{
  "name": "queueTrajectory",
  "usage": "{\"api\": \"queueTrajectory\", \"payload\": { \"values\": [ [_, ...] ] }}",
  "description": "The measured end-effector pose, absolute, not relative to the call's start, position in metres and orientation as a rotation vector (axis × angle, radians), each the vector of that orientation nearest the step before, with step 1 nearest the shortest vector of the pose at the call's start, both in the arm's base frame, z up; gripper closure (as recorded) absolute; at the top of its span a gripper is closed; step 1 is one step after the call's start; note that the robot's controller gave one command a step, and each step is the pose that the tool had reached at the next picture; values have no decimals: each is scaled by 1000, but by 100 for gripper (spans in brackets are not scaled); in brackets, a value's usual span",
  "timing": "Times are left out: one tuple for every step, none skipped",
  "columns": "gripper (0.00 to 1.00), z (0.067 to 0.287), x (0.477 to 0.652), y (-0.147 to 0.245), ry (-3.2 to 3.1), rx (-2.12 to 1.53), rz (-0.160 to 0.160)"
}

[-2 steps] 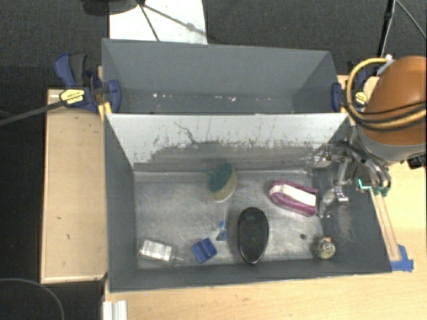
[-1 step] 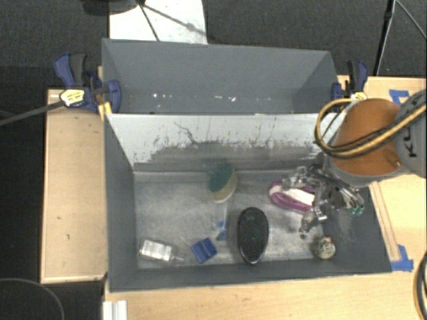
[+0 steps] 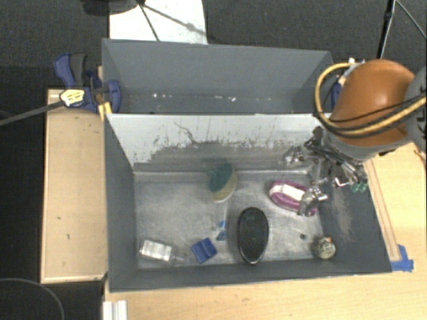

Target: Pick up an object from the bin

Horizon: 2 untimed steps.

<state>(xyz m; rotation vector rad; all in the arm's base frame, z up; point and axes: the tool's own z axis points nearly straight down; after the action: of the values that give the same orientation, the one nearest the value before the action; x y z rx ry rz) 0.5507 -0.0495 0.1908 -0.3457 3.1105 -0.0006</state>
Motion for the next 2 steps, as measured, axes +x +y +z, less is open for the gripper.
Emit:
{"api": "queueTrajectory", "payload": {
  "values": [
    [0,84,579,-29,3091,-572,3],
    [0,137,545,138,2933,-1108,4]
  ]
}}
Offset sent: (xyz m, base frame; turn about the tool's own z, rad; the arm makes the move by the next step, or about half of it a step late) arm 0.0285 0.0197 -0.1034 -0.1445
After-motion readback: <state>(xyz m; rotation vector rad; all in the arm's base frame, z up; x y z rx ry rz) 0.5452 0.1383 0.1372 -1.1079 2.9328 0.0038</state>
